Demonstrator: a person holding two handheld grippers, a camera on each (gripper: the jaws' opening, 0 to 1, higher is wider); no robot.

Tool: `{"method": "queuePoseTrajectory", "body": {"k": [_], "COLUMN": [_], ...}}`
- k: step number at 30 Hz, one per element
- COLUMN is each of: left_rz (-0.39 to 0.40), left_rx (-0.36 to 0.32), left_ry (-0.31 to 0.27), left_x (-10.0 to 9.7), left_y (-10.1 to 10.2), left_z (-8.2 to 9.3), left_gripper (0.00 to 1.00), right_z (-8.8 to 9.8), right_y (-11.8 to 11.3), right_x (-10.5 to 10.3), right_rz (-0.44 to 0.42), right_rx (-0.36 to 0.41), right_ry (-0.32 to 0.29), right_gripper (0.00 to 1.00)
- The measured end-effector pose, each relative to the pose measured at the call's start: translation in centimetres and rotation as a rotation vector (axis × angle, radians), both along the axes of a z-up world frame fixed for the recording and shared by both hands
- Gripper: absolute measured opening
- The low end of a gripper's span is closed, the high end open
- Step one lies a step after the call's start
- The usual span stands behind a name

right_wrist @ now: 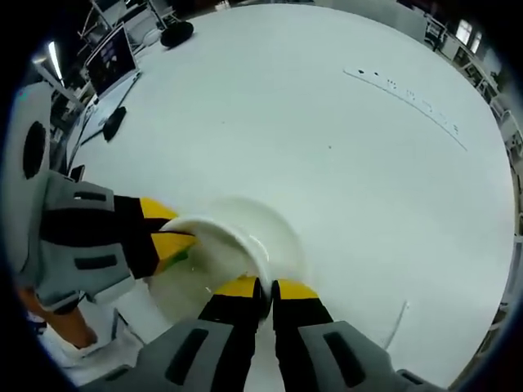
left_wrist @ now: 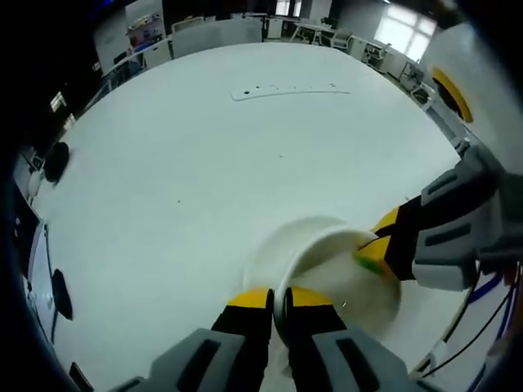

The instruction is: Tidy tabletop coffee trays, cups and spoons，present forward

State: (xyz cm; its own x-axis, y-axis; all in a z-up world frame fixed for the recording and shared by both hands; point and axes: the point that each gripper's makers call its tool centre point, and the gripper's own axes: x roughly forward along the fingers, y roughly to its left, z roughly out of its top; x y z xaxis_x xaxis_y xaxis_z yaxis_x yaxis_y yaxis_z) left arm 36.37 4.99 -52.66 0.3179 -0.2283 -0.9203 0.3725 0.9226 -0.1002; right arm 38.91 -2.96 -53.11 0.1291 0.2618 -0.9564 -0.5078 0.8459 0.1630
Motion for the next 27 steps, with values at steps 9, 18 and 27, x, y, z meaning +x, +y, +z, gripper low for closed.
{"method": "queuePoseTrajectory", "body": {"k": [9,18,27], "left_rz": [0.002,-0.123,-0.092], "left_rx": [-0.022,-0.088,-0.18], "left_ry": [-0.022,-0.139,-0.181], "left_x": [0.1,0.3,0.5], "left_y": [-0.3,-0.9,-0.9], "left_z": [0.0,-0.1,0.3], "left_gripper": [0.1,0.13,0.15], "right_z": [0.0,0.2,1.0], "right_y": [-0.1,0.2,0.3], "right_x": [0.5,-0.9,-1.9], "right_rz": [-0.017,0.037,0.046], "right_rx": [0.05,0.135,0.234], "right_ry": [-0.011,-0.105,-0.203], "right_gripper": [0.08,0.11,0.12]}}
